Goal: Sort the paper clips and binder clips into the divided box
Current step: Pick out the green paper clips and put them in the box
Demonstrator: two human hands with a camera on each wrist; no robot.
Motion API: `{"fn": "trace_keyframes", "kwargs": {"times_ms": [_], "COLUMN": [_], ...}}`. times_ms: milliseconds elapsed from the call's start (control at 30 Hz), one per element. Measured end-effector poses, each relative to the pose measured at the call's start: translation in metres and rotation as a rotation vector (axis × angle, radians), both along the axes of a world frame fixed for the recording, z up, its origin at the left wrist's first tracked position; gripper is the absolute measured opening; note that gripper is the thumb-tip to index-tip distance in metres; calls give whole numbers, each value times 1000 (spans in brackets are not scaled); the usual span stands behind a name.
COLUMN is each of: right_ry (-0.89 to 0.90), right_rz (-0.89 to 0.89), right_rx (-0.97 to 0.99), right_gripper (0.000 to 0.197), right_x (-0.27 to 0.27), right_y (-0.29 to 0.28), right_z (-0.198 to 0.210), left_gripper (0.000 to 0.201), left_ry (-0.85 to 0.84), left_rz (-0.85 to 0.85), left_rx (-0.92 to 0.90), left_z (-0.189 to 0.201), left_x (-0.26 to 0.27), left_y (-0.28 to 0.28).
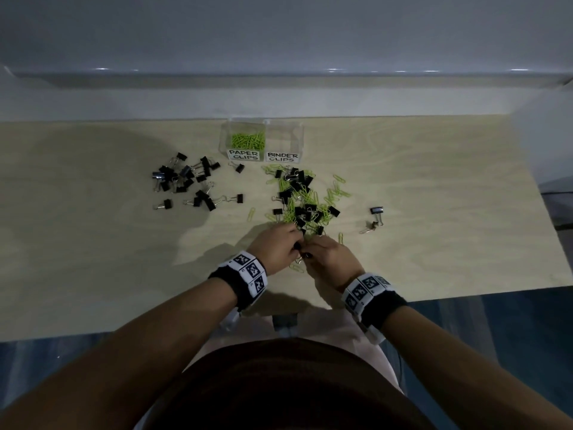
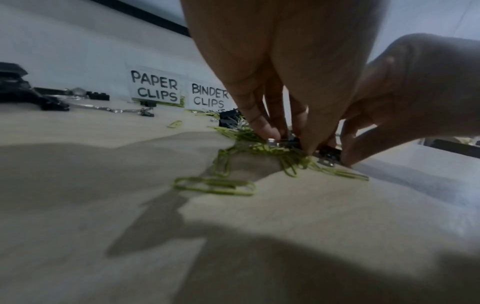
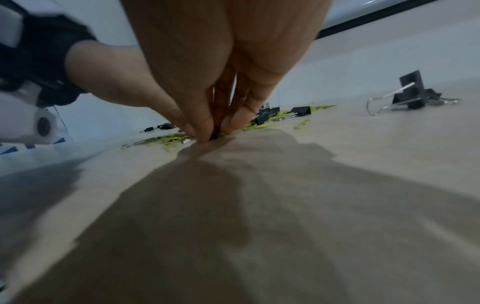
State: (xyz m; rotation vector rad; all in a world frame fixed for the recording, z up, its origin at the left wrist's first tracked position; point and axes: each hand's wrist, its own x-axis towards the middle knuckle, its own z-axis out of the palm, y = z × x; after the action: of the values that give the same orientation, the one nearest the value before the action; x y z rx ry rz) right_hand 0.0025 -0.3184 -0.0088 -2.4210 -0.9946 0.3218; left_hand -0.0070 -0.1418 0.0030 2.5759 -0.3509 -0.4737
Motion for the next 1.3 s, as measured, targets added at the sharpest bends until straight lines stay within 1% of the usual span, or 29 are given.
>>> {"fn": "trace_keyframes", "kwargs": {"times_ms": [33,100,167,267,300,367,433,533,600,633,700,800,900,1000,1067,1100,1167,1267,1300], "right_ry": [-17,-42,-71,-101,-128,-182,-199,-142,-96,-78,-41,-19,-30,-60,-94,-106,-103,-96,-84], "right_rz": [0,-39,-167,-444,-506,-551,-512,-352,-257,-230,-207,-209,-216,-322,-444,-491,-510,-418,-395], "right_rx": [14,43,66,29,-10,-112,-163,-138,-116,-114,-124,-137,-75,2,38,40,21,18,24], "right_gripper": [17,20,22,16,18,22,23,22,19,19,19,21,20,18,16,17,18,12,14], "right_x": [0,2,12,36,43,51,50,45,41,39,38,39,40,44,45,44,36,20,16], "right_y": [0,-5,-17,-47,-56,-67,-65,-46,-29,-22,-12,-7,-12,-29,-43,-50,-59,-61,-58], "right_z": [5,14,19,18,18,17,16,9,3,1,-2,-3,2,7,9,8,5,-2,-4], "left_gripper": [16,13,14,21,25,28,27,31,35,35,36,34,34,32,30,30,30,31,33], "left_ry": [-16,-54,-99,-186,-204,-259,-285,-160,-117,-109,-109,-129,-158,-192,-238,-261,-283,-237,-211], "left_rz": [15,99,223,365,392,378,288,63,-77,-121,-151,-153,-110,98,227,262,272,212,189], "left_rx": [-31,-118,-154,-101,-61,15,24,5,37,53,92,101,-1,-79,-77,-57,-1,35,39], "left_z": [2,7,15,19,18,16,18,17,11,8,3,0,2,6,6,5,2,2,2], "left_x": [0,0,3,11,13,17,20,19,18,19,21,23,21,18,19,19,19,20,19], "left_y": [2,10,26,60,70,79,71,40,23,19,15,17,24,44,65,76,90,84,78]}}
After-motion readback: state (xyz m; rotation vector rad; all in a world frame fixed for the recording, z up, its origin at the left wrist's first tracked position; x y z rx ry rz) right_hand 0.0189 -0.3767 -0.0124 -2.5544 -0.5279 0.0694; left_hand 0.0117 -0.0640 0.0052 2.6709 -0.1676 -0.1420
